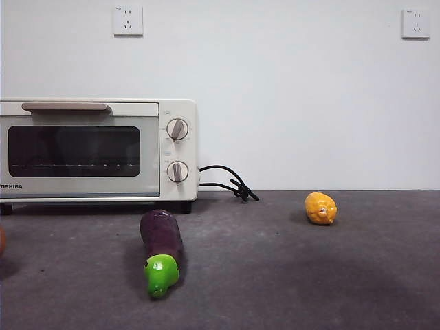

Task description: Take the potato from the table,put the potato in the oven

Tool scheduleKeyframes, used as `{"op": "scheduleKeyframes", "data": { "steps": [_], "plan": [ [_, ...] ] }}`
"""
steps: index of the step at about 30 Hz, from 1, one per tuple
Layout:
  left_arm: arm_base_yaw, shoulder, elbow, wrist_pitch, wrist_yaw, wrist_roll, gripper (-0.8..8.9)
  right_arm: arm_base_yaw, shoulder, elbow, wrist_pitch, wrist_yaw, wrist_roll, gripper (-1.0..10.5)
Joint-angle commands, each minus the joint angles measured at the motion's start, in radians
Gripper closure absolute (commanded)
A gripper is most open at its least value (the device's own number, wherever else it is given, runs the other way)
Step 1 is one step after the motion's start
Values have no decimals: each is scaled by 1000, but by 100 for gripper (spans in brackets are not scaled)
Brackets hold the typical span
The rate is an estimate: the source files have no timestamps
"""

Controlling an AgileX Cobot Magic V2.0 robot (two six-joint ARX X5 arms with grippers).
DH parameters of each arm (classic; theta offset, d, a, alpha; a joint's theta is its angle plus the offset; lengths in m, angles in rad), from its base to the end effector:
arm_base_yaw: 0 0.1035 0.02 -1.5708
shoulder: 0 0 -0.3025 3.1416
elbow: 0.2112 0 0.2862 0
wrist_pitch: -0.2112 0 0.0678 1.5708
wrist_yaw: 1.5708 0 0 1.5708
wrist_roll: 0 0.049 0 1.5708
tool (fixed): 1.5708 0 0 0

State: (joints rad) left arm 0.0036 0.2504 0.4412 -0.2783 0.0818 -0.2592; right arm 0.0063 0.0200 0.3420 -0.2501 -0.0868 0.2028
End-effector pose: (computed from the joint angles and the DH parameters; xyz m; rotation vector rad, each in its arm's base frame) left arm 0.1065 -0.0036 0.2802 -0.2626 0.0971 -0.0664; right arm 0.0803 0.0048 0.2634 0.1997 -0.0622 0.1000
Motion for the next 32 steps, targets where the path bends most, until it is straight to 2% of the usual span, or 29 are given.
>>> {"op": "scheduleKeyframes", "data": {
  "steps": [1,9,16,22,24,28,32],
  "plan": [
    [0,71,82,-23,5,-10,819,1,26,53,-31,-3,11,958],
    [0,270,315,-70,11,-10,818,1,164,243,-94,-18,11,958],
    [0,466,517,-190,83,3,818,1,341,417,-95,-19,12,945],
    [0,699,707,-343,103,89,818,1,491,539,-162,-21,34,945],
    [6,763,751,-365,153,110,819,1,531,567,-205,-54,36,945],
    [39,903,821,-361,328,113,819,1,632,635,-309,-198,21,945],
    [77,1023,853,-328,431,97,819,1,731,708,-403,-365,-44,945]
  ]
}}
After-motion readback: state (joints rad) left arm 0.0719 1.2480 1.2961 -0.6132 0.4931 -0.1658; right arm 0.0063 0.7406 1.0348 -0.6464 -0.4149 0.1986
